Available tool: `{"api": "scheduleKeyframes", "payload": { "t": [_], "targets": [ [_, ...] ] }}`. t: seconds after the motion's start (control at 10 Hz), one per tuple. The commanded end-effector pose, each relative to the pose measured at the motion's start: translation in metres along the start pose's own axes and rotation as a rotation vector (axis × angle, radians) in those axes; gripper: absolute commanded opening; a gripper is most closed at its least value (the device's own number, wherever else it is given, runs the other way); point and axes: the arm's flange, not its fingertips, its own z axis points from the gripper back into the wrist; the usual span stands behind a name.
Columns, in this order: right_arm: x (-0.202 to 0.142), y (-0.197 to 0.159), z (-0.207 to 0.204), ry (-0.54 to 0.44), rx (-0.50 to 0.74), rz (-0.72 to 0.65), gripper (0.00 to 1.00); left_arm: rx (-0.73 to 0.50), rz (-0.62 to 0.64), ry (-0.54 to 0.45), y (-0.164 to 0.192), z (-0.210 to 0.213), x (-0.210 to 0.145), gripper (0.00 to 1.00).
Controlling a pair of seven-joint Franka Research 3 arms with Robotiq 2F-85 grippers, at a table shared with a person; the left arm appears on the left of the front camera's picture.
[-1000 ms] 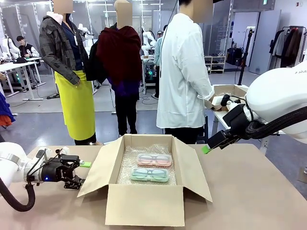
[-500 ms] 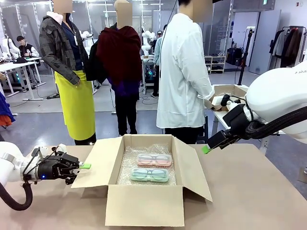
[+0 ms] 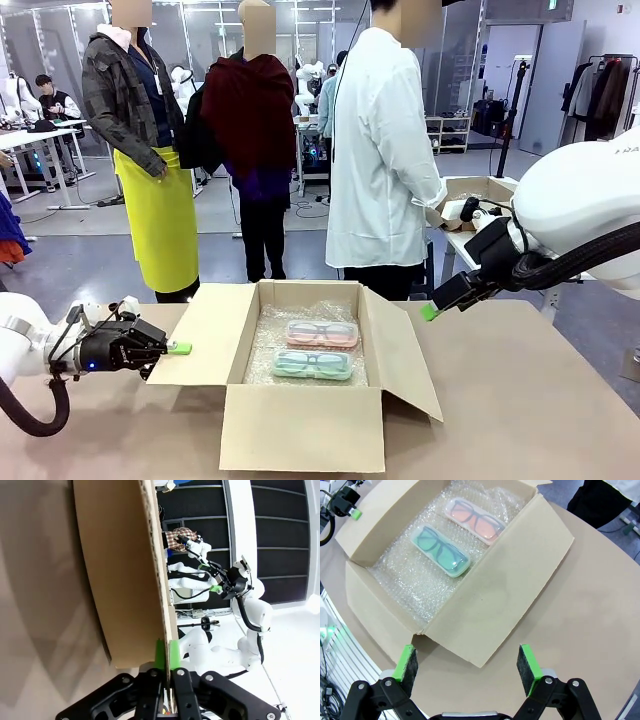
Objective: Pack the glasses set securely to prepare it for shipping.
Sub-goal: Position the Package Box on the left side of the table.
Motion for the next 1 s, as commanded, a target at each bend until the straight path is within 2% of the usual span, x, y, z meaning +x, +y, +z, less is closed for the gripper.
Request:
{"api": "scheduleKeyframes", "payload": {
  "t": [0.0, 0.5, 0.9],
  "targets": [
    [-0.002, 0.004, -0.001, -0.007, -0.012, -0.017, 1.00, 0.075, -0.065, -0.017, -0.008, 0.003, 0.000, 0.00],
    [-0.002, 0.004, -0.001, -0.007, -0.012, -0.017, 1.00, 0.139, -0.013, 0.041, -0.026, 0.095, -0.016, 0.00],
    [-0.002, 0.004, -0.001, -0.007, -0.012, -0.017, 1.00, 0.154, -0.025, 0.022, -0.032, 0.176, -0.041, 0.00]
  ]
}}
